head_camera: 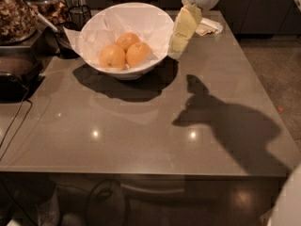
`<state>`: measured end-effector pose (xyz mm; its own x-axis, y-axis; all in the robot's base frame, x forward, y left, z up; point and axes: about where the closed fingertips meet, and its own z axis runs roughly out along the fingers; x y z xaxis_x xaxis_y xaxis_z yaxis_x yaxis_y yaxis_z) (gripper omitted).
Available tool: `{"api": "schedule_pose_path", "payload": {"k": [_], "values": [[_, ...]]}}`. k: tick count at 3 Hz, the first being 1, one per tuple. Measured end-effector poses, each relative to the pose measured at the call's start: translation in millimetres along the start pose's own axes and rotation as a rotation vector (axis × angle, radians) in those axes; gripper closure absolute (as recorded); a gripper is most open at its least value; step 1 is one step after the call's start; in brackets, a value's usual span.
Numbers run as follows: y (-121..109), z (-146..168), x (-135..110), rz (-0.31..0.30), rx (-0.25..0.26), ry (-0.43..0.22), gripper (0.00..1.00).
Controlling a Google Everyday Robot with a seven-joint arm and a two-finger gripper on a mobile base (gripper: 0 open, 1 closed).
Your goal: Pick orange from white bowl
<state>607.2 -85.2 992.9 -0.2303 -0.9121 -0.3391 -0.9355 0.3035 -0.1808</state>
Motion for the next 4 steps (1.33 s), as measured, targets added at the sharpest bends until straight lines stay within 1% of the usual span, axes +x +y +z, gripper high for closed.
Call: {"api": "schedule_pose_path", "payload": {"k": [1,2,3,4], "values": [[-18,16,-20,0.01,-0.041,-0.028,0.0],[-28,27,-38,-0.008,-0.055,-0.047,0.0],[-32,27,-43,-0.002,-0.028,-0.08,0.0],[-33,41,-64,0.034,-0.035,-0.092,0.0]]}}
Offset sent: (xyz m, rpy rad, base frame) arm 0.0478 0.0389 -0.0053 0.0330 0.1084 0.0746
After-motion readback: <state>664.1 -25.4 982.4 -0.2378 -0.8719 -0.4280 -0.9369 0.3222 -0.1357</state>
